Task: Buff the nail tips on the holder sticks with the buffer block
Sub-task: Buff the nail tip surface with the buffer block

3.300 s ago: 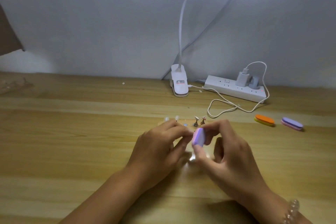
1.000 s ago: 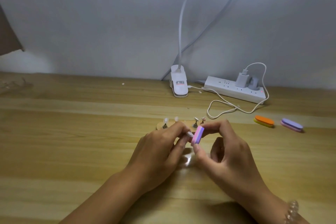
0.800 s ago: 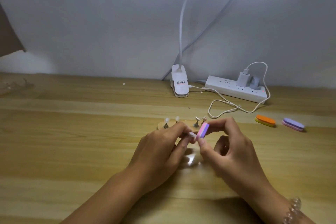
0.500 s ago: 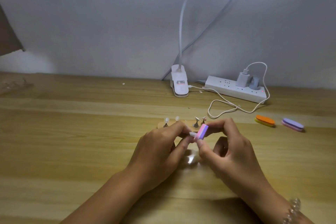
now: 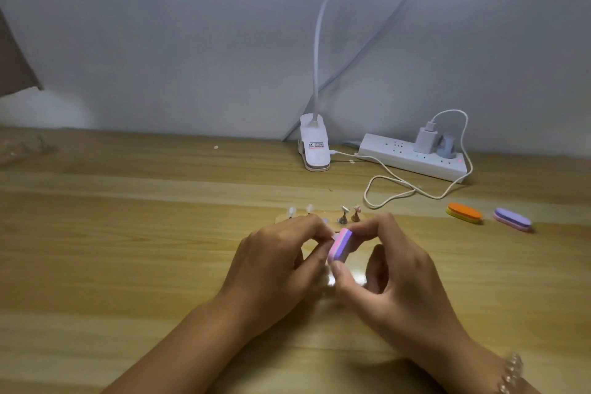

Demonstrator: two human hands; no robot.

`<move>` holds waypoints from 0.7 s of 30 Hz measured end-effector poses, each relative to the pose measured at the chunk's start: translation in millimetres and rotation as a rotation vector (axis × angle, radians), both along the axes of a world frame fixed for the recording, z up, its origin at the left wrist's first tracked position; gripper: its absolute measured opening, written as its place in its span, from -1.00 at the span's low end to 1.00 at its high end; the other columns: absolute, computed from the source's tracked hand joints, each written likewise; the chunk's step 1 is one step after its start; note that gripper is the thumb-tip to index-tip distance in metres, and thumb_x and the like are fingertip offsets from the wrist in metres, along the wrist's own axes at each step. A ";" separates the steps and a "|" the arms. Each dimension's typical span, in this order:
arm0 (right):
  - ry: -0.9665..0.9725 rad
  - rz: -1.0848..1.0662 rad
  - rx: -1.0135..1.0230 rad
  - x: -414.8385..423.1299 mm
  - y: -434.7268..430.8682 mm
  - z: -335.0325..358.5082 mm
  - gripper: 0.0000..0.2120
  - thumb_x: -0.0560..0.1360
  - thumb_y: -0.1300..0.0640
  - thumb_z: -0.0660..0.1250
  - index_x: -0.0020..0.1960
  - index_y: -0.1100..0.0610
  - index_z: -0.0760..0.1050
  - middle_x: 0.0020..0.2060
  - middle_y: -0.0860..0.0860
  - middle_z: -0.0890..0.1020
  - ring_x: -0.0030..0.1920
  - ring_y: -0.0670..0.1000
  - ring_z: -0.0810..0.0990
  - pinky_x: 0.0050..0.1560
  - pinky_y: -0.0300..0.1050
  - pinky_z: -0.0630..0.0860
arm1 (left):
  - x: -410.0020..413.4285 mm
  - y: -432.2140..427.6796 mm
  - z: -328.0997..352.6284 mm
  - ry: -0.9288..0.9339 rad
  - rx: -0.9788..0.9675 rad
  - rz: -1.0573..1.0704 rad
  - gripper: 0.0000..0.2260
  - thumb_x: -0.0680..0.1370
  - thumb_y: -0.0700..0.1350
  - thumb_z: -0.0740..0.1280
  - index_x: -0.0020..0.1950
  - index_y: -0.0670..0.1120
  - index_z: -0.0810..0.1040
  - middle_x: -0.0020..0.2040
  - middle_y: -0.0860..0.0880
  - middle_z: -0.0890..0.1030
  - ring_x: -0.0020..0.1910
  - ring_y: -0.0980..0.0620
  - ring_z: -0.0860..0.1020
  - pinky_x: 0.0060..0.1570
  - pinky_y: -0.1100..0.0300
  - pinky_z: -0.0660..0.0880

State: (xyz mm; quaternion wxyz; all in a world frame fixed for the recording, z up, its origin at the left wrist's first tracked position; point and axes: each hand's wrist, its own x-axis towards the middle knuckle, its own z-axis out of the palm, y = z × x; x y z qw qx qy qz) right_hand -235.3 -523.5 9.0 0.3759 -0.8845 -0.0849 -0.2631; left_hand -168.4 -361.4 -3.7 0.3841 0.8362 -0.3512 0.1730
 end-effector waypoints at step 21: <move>-0.030 -0.061 -0.091 0.1 0.3 -0.9 -0.72 0.35 -0.17 0.36 -0.04 -0.05 0.44 -0.22 -0.17 0.51 -0.42 -0.03 0.43 -0.41 -0.18 0.39 | -4.3 -2.2 4.3 -0.039 0.053 0.004 -0.87 0.49 0.05 0.26 -0.07 0.06 0.55 -0.10 0.15 0.55 -0.39 0.25 0.32 -0.39 0.21 0.32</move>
